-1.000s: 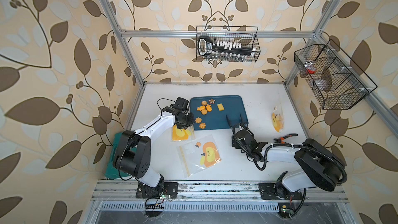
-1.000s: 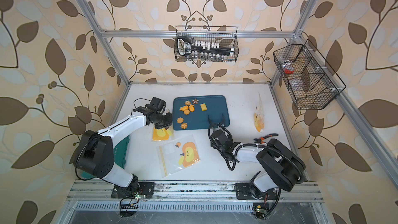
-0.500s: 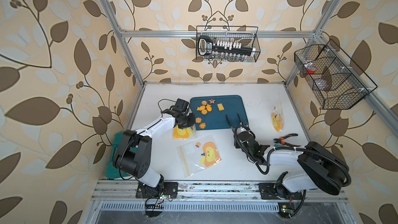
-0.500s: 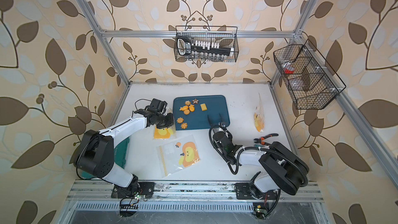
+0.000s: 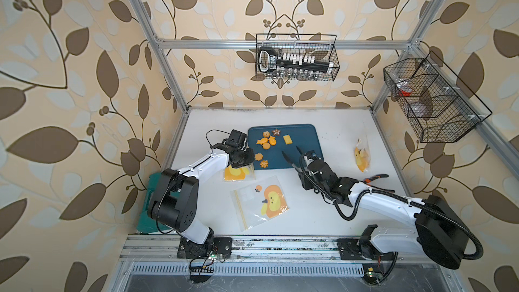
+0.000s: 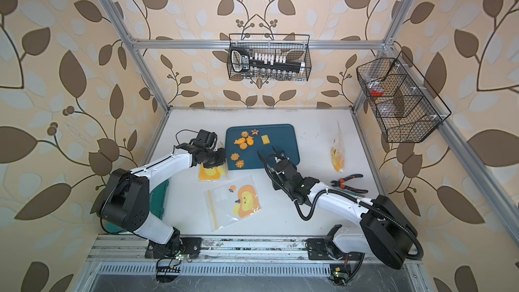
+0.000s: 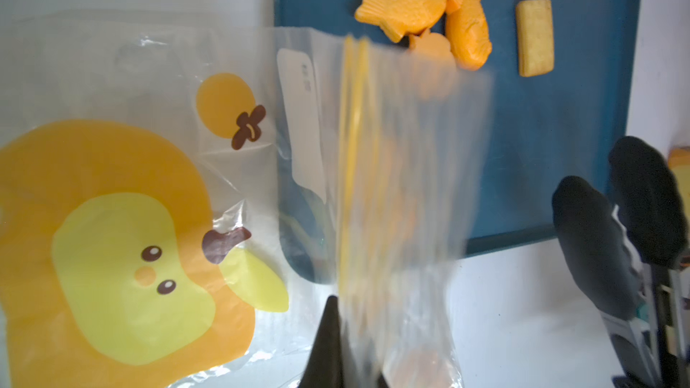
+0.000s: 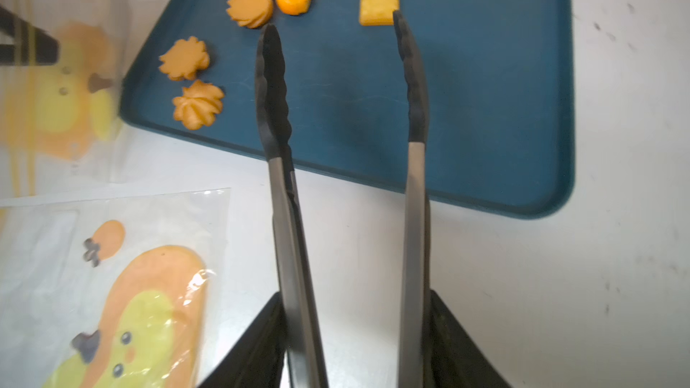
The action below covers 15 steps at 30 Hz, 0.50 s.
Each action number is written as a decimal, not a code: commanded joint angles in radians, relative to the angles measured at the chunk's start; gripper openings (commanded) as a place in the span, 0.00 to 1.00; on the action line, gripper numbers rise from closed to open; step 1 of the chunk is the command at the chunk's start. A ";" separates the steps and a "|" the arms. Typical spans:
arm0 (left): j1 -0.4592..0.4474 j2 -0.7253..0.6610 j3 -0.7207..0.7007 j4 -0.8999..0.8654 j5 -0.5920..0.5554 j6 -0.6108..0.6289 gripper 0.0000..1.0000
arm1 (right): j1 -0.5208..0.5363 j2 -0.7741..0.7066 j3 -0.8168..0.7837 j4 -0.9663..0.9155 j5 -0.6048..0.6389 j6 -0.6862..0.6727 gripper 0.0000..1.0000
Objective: Put the cookies into a resealable bag to prevent moisture
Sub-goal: Pick up the cookie from the tray.
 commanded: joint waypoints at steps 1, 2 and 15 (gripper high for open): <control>0.000 0.018 0.046 -0.037 -0.056 -0.022 0.00 | 0.003 0.058 0.110 -0.159 -0.152 -0.099 0.55; 0.000 0.016 0.041 -0.026 -0.054 -0.014 0.00 | 0.005 0.081 0.138 -0.179 -0.169 -0.119 0.55; -0.001 -0.012 0.022 -0.027 -0.095 0.054 0.00 | 0.060 0.339 0.391 -0.222 -0.211 -0.218 0.53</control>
